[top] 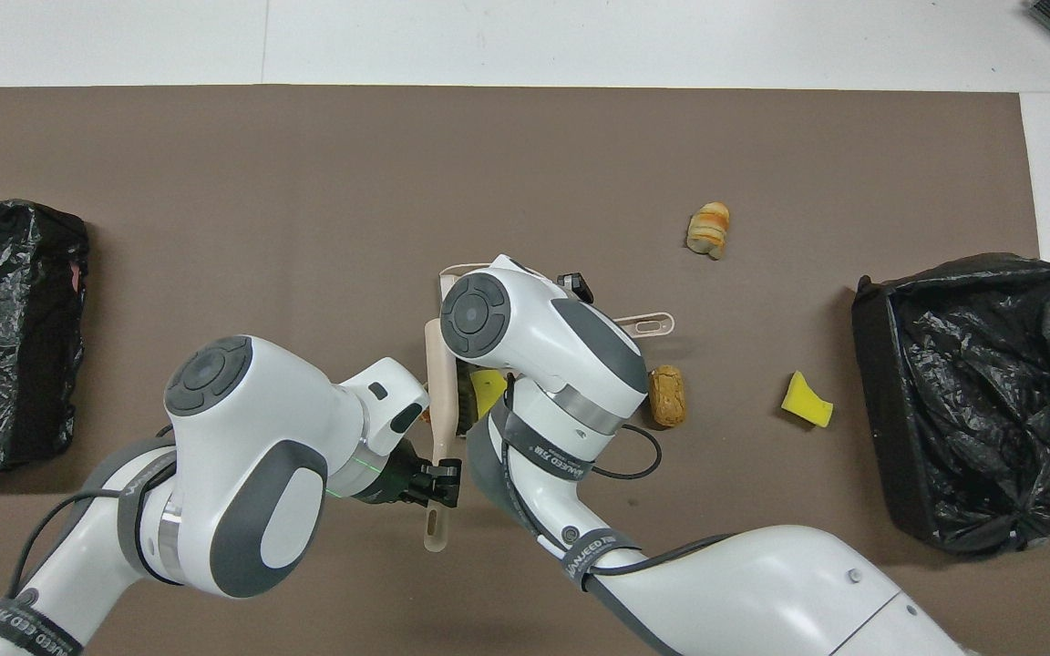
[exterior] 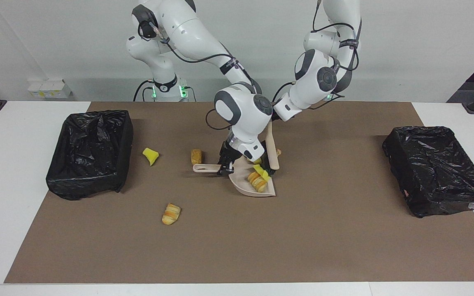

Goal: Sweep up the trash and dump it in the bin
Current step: 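Brush the last pieces onto the dustpan with the left gripper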

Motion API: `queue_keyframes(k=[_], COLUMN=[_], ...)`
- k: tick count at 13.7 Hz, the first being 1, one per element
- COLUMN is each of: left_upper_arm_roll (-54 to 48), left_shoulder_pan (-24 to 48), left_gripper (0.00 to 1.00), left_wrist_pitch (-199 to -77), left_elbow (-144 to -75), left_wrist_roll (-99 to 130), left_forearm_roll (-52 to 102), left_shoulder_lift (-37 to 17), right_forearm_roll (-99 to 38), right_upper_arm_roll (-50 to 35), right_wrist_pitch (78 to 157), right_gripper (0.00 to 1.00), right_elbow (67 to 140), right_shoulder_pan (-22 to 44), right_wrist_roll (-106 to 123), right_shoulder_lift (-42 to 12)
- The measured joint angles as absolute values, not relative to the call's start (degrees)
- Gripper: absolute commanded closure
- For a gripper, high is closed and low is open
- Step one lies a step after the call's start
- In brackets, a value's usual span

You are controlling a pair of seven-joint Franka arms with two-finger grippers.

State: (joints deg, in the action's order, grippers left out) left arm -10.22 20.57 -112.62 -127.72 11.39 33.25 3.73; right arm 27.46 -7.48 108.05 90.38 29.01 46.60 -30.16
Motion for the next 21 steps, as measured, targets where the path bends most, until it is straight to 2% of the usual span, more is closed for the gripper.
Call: queue_keyframes(k=[4,10,17,21], left_upper_arm_roll=[-9.6,-8.5,-9.2,-8.5], left_shoulder_pan=[19.4,10.5,10.8,6.5], left_gripper=[1.00,1.00,1.00,1.00], left_wrist_pitch=[-111.0,-99.8,-95.8,-97.9], left_elbow=[-126.9,-119.9,-121.6,-122.0], left_wrist_roll=[9.7,9.3,9.5,3.2], left_forearm_roll=[34.2,33.5,21.9,16.7], left_shoulder_lift=[3.7,4.2,4.5,4.0], right_forearm_roll=[28.6,29.3,29.3,29.3], right_upper_arm_roll=[-7.6,-7.6,-7.6,-7.6], right_wrist_pitch=[107.4,107.0,106.9,106.9], right_gripper=[1.00,1.00,1.00,1.00], right_elbow=[90.4,90.4,90.4,90.4], right_shoulder_pan=[29.3,29.8,29.8,29.8], right_wrist_roll=[46.6,46.6,46.6,46.6], right_shoulder_lift=[-30.2,-30.2,-30.2,-30.2])
